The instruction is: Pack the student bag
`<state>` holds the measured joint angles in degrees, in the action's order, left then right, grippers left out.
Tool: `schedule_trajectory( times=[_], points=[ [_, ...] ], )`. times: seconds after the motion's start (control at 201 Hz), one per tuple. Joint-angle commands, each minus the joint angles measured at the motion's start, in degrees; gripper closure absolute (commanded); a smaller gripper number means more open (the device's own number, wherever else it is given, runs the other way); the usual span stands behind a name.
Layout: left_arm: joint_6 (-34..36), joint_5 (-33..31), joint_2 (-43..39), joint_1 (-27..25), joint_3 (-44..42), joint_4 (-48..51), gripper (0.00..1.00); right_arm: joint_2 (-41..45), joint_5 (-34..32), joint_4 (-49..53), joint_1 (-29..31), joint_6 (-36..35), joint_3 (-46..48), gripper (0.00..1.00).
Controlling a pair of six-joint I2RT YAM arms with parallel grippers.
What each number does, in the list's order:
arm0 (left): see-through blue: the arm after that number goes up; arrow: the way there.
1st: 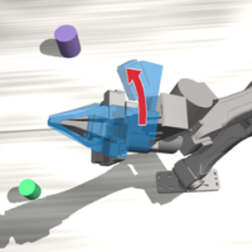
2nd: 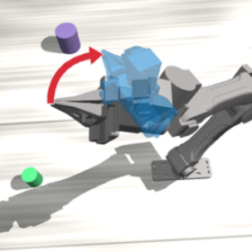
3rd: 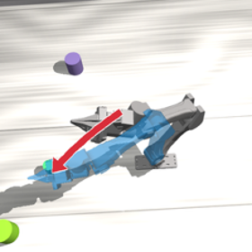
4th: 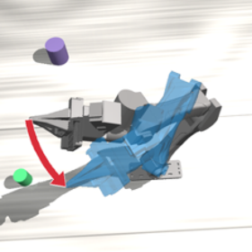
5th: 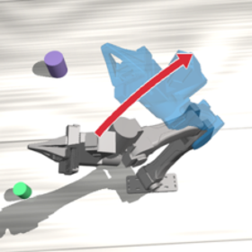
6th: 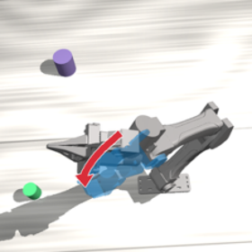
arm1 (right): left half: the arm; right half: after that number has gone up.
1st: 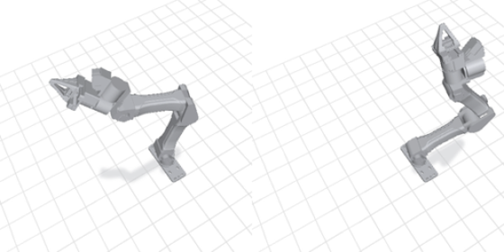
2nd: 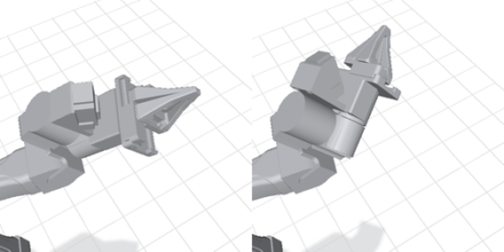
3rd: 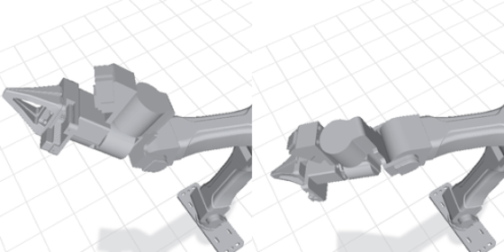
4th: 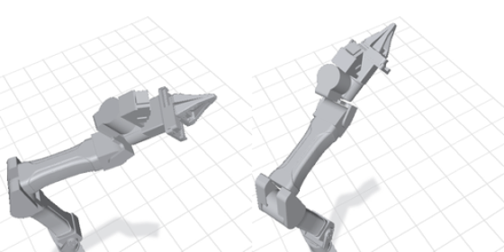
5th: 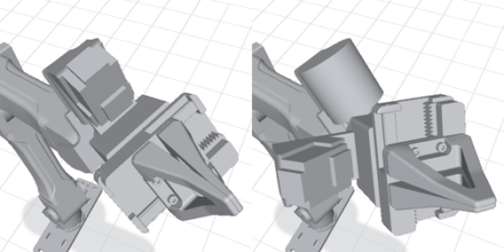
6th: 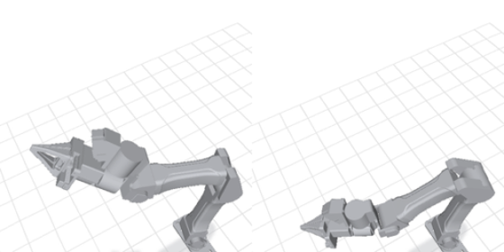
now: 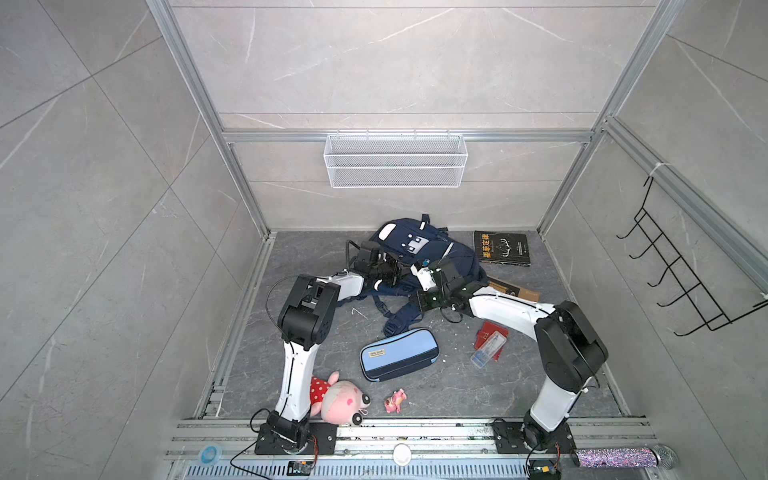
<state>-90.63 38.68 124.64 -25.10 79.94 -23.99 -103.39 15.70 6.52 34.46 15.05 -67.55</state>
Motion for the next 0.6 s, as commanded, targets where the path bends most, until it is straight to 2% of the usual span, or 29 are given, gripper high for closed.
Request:
schedule_trajectory(
  times=[0.0,0.169,0.324,0.403,0.448,0.523,0.593],
  points=[
    [-8.62,-2.98,-4.76,-1.70,-0.51,-12.24,1.00,-1.84,7.02,-6.82,2.40,2.04,-4.11,1.00],
    [-8.76,-3.54,-6.17,-1.68,-0.84,-12.10,1.00,-4.48,7.69,-8.78,2.85,3.71,-4.64,1.00],
    [-7.25,-3.87,-7.21,-1.28,-2.43,-11.07,1.00,-3.35,8.09,-8.49,2.81,4.17,-4.58,0.98],
    [-5.55,-3.61,-8.09,-0.46,-3.32,-9.37,1.00,-1.68,10.47,-9.05,1.71,6.72,-3.81,0.88],
    [-1.48,-3.66,-9.12,0.10,-4.02,-6.34,1.00,-0.56,12.44,-10.44,0.23,9.72,-2.71,0.80],
    [5.33,-3.90,-11.22,0.96,-4.87,0.38,1.00,3.83,14.61,-17.51,-3.74,17.55,2.68,0.60],
    [10.85,-4.91,-13.23,2.31,-6.43,5.36,1.00,8.78,14.21,-18.89,-6.79,20.48,5.55,0.43]
  ],
)
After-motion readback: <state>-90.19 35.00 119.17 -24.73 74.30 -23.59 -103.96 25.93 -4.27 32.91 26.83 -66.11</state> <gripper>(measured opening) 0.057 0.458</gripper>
